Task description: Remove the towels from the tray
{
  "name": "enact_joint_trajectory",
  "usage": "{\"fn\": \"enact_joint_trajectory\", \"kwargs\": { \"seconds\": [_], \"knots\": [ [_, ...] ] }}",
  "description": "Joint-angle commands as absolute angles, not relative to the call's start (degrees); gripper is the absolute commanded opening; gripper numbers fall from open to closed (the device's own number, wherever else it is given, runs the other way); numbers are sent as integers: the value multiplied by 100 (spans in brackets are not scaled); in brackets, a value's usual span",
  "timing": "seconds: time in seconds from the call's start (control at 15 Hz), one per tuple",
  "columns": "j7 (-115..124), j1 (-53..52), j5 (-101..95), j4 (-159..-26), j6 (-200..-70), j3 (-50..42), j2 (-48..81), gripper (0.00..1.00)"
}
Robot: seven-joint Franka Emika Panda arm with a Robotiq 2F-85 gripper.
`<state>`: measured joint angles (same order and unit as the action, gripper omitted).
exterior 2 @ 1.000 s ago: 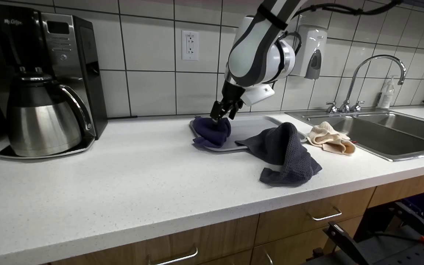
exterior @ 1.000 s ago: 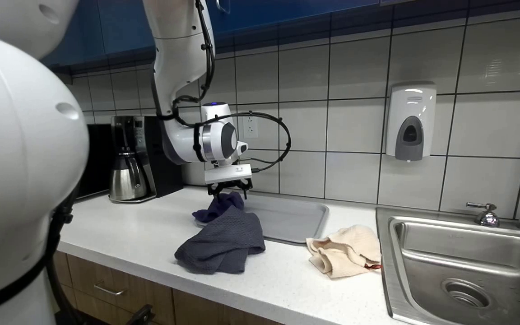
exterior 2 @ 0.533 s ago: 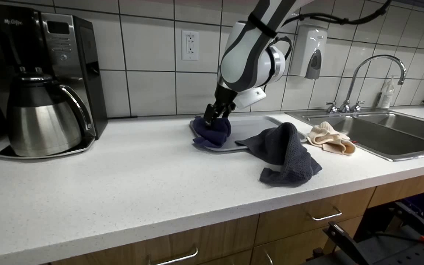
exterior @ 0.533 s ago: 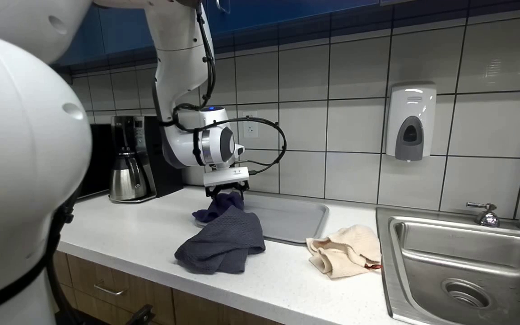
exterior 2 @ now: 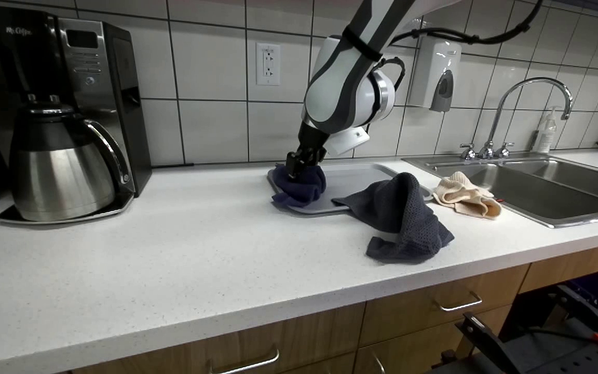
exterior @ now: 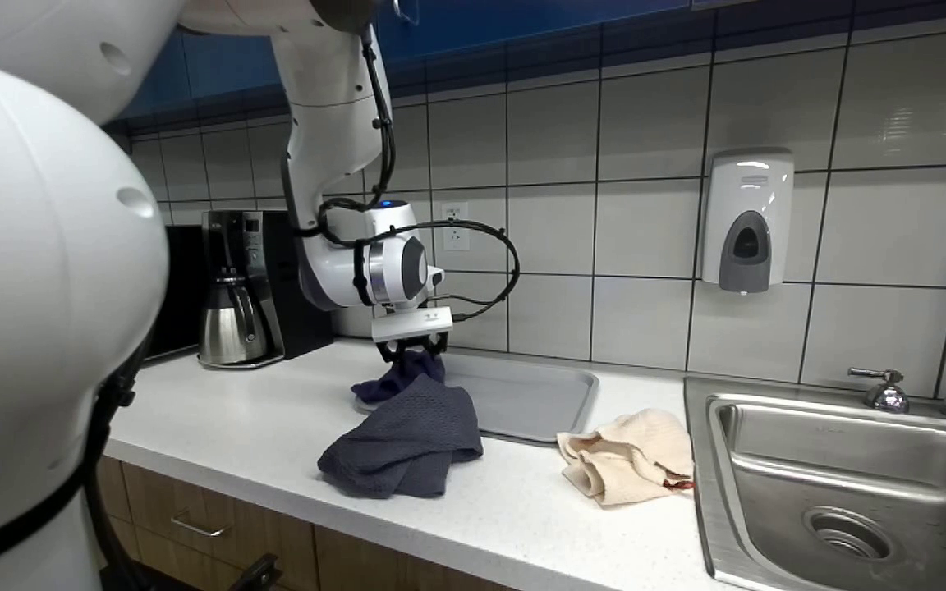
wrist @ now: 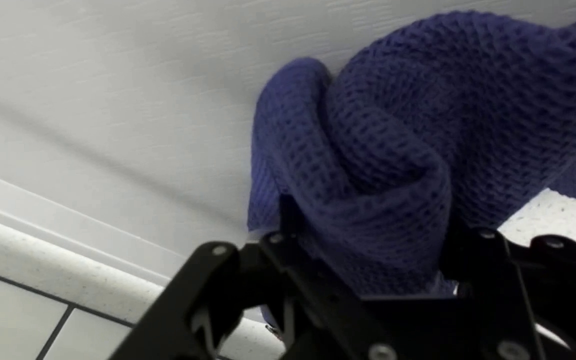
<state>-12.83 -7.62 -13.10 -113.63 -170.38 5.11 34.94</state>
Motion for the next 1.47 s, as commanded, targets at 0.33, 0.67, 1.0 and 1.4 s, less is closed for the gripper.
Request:
{"fn": "enact_joint_trajectory", "kwargs": {
  "seconds": [0.33,0.67,1.0,1.4],
  "knots": [
    [-1471,-530,-1306,-11290,-17035,644,3507,1],
    [-1510,-345,-1242,-11425,-17064,757,3364,2],
    [-1654,-6,-1159,-11678,-17186,1037,3120,3],
    [-1800,299,-1090,-12035,-17296,1402,2781,3]
  ]
}}
